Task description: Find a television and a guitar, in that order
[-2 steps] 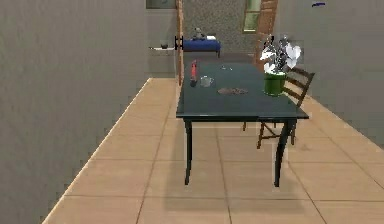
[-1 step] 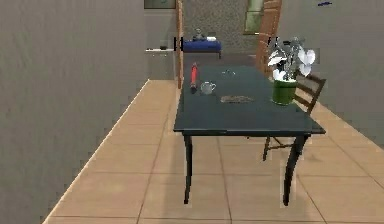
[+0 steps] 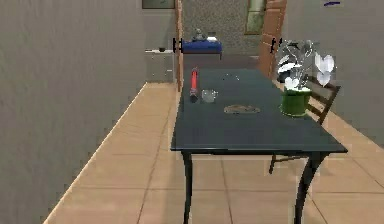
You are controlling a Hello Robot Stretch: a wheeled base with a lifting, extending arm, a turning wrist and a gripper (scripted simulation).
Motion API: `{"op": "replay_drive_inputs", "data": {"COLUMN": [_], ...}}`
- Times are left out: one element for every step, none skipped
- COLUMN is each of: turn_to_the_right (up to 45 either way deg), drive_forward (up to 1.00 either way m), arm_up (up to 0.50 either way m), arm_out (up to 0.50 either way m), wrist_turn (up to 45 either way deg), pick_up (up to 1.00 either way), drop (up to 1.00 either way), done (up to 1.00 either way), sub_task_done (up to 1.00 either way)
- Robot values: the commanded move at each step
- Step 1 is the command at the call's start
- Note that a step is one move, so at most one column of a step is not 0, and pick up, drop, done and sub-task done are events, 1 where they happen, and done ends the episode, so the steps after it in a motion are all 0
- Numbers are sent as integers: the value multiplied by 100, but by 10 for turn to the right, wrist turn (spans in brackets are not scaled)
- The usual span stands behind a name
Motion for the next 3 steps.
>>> {"op": "replay_drive_inputs", "data": {"turn_to_the_right": [450, 150, 0], "drive_forward": [0, 0, 100], "arm_up": [0, 0, 0], "arm_out": [0, 0, 0], "wrist_turn": [0, 0, 0], "pick_up": [0, 0, 0], "drop": [0, 0, 0], "done": [0, 0, 0], "sub_task_done": [0, 0, 0]}}
